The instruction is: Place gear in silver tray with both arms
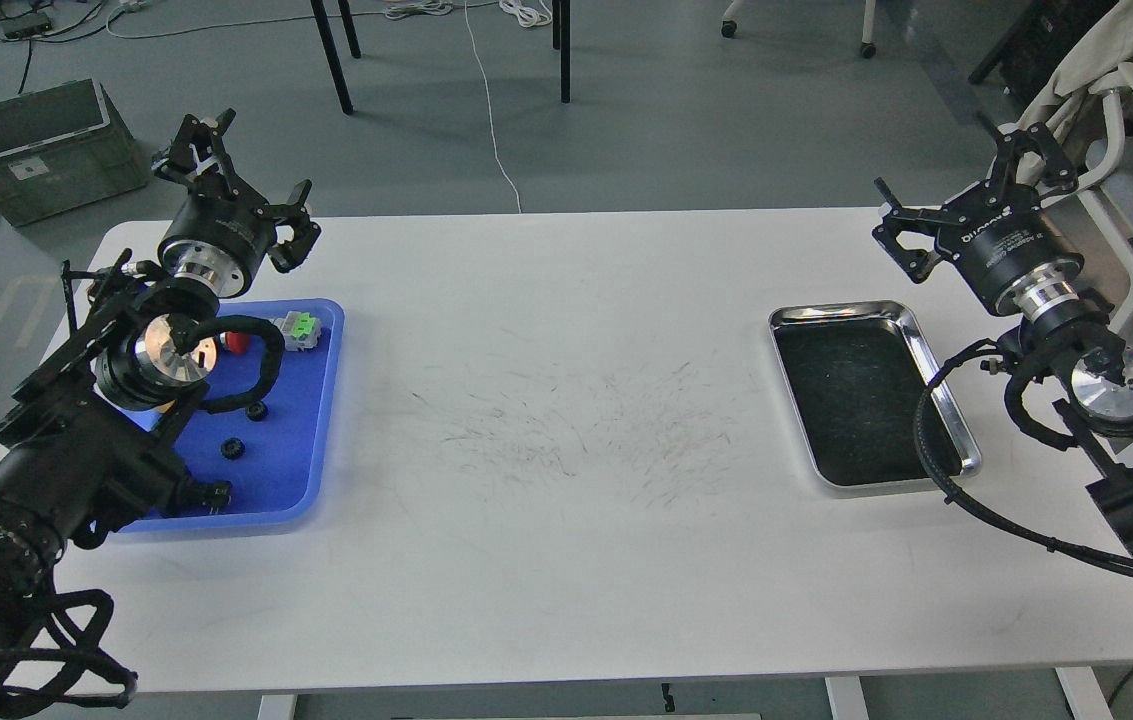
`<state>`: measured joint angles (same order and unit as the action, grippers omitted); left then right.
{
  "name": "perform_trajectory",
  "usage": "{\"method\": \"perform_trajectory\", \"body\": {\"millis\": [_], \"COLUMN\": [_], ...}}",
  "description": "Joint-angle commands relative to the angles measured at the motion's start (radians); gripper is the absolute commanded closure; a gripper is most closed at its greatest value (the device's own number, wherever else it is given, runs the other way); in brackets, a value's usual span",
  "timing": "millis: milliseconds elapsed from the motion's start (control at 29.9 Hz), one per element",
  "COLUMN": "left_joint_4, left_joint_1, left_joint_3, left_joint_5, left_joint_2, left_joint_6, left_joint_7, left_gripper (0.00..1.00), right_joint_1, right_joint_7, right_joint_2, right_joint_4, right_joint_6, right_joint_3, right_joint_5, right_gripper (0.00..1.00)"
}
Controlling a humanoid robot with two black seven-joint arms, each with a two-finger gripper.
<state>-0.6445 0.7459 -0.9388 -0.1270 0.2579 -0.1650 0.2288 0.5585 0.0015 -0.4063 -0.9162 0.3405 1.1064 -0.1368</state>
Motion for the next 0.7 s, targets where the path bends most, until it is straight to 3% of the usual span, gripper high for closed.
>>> {"method": "perform_trajectory", "body": {"millis": [0, 668], "left_joint_4": [0.009, 0.017], "left_joint_1": [0.004, 0.01], "left_joint_3": [0.0, -0.002], "left_joint_5": [0.0, 0.009], "left_joint_2": [0.003, 0.008], "left_joint_6": [0.001, -0.008], "left_joint_7": [-0.002, 0.006], "left_gripper": [0.01, 0.01], "right_joint_1": [0.0, 0.0], "right_joint_7": [0.0, -0.001], "right_joint_2": [0.0, 0.0], "right_joint_4": [-0.003, -0.001], "right_joint_6": [0.003, 0.002], "right_joint_3": [-0.006, 0.001], "right_joint_5": [0.0, 0.0], "right_gripper": [0.01, 0.01]}}
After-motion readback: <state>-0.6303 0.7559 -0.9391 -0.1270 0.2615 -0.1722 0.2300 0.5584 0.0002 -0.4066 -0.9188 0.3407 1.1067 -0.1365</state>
